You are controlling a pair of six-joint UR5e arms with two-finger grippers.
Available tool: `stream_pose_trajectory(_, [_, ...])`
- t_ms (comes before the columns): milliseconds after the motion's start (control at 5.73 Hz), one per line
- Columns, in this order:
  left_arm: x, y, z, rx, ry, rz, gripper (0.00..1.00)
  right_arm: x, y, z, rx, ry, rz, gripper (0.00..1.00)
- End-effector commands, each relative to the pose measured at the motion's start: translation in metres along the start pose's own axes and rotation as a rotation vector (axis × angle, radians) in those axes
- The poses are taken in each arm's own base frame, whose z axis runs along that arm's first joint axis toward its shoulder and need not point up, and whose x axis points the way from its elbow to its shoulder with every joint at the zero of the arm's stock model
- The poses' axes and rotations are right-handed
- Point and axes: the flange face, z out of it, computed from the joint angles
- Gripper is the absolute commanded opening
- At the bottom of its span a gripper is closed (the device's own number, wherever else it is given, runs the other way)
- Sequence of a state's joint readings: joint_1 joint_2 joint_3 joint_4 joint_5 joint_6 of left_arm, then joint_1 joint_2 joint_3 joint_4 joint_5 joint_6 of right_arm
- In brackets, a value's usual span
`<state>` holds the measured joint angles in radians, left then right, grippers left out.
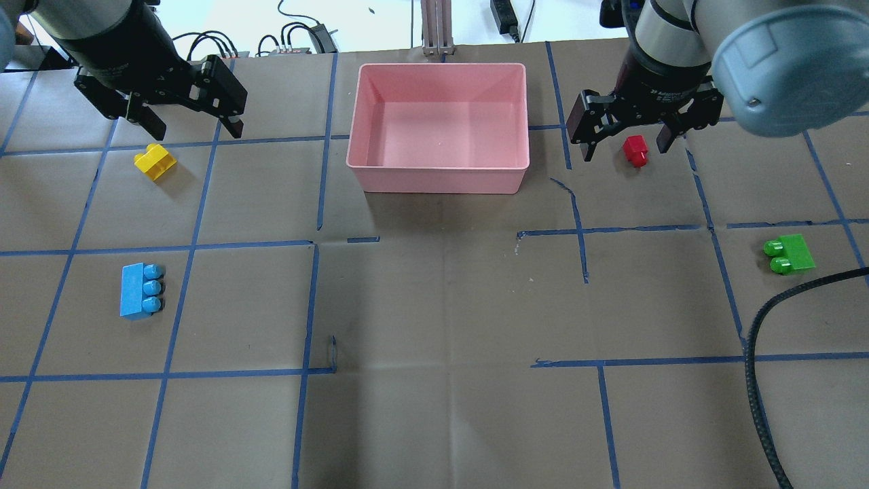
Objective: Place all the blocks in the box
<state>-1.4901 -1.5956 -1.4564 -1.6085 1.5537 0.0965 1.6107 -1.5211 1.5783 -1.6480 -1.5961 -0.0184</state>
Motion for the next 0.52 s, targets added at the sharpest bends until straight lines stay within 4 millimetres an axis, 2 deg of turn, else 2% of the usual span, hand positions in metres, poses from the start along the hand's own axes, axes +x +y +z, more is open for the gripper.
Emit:
stream_pose_trajectory(0, [-0.074,-0.004,-0.008,0.018,-0.007,-0.145,1.00,0.000,0.000,0.003,-0.011,-0.001,-0.002,1.00])
stream_pose_trajectory(175, [-0.143,0.003,-0.012,0.023,-0.021,-0.277,1.00,0.003,-0.002,0.004,-0.006,0.001,-0.012,1.00])
stream_pose_trajectory(349, [-0.201,0.014,-0.008,0.011,-0.027,-0.375,1.00,0.022,-0.005,0.002,0.004,0.013,-0.083,1.00])
